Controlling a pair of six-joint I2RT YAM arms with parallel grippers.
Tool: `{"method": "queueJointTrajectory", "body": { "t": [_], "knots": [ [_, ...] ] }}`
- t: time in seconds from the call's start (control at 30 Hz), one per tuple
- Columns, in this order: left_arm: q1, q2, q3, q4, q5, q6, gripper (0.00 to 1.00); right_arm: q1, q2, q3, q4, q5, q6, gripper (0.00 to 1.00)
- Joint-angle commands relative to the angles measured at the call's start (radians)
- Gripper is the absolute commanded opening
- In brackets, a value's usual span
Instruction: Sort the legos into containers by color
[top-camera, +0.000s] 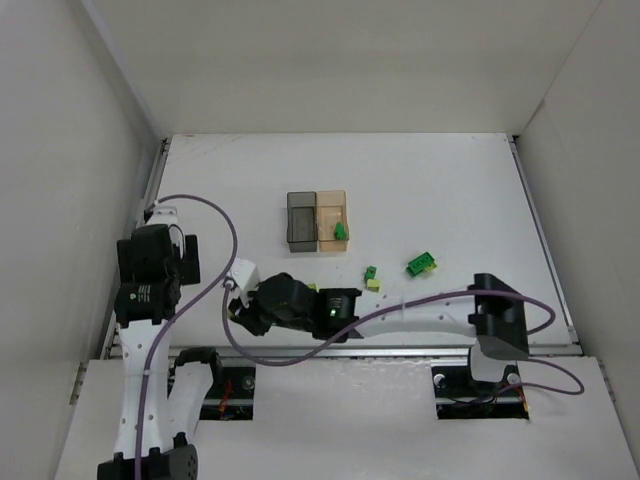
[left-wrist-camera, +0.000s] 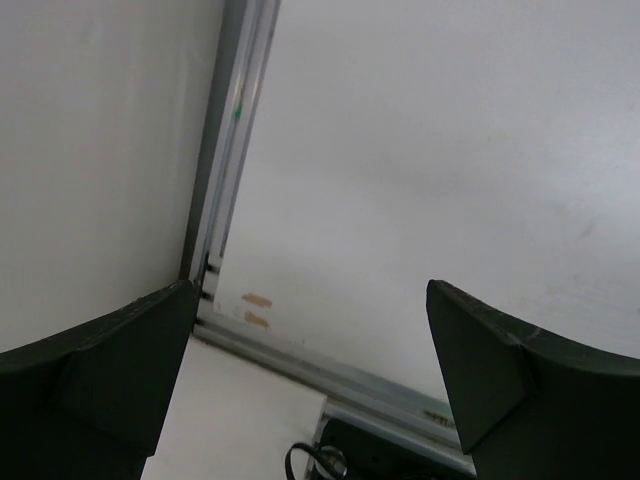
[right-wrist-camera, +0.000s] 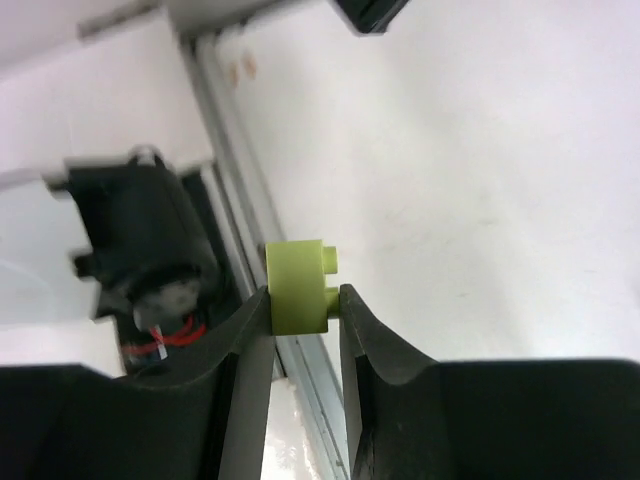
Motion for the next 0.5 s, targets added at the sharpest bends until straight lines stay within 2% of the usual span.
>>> {"method": "queueJointTrajectory", "body": {
  "t": [0.0,0.17,0.2,0.27,0.3,0.33,0.37,0.47],
  "knots": [
    [0.005,0.03,0.132,0.092,0.058,0.02,0.99,-0.03,-0.062,0.059,-0.094,0.192,0.069,0.0],
    [0.005,0.076,0.166,0.265,0.073,0.046,0.99,-0.258,-0.04,0.156,-0.205,0.17,0.196,0.0],
    [0.005,0.091,0.166,0.345,0.064,0.037,0.99,-0.345,-0.025,0.174,-0.214,0.13,0.207,0.0],
    [0.005,0.091,0.151,0.423,0.081,0.057,0.99,-0.415,0.053,0.265,-0.255,0.104,0.207,0.0],
    [0.005,0.091,0.125,0.486,0.128,0.093,0.99,-0.467,0.128,0.364,-0.327,0.104,0.216,0.0],
    [0.005,0.091,0.113,0.512,0.128,0.11,0.99,-0.487,0.129,0.413,-0.328,0.104,0.216,0.0],
    [0.005,0.1,0.097,0.535,0.157,0.121,0.99,-0.505,0.199,0.455,-0.387,0.104,0.226,0.0],
    [0.005,0.1,0.043,0.586,0.3,0.191,0.97,-0.561,0.28,0.523,-0.403,0.046,0.245,0.0]
  ]
}}
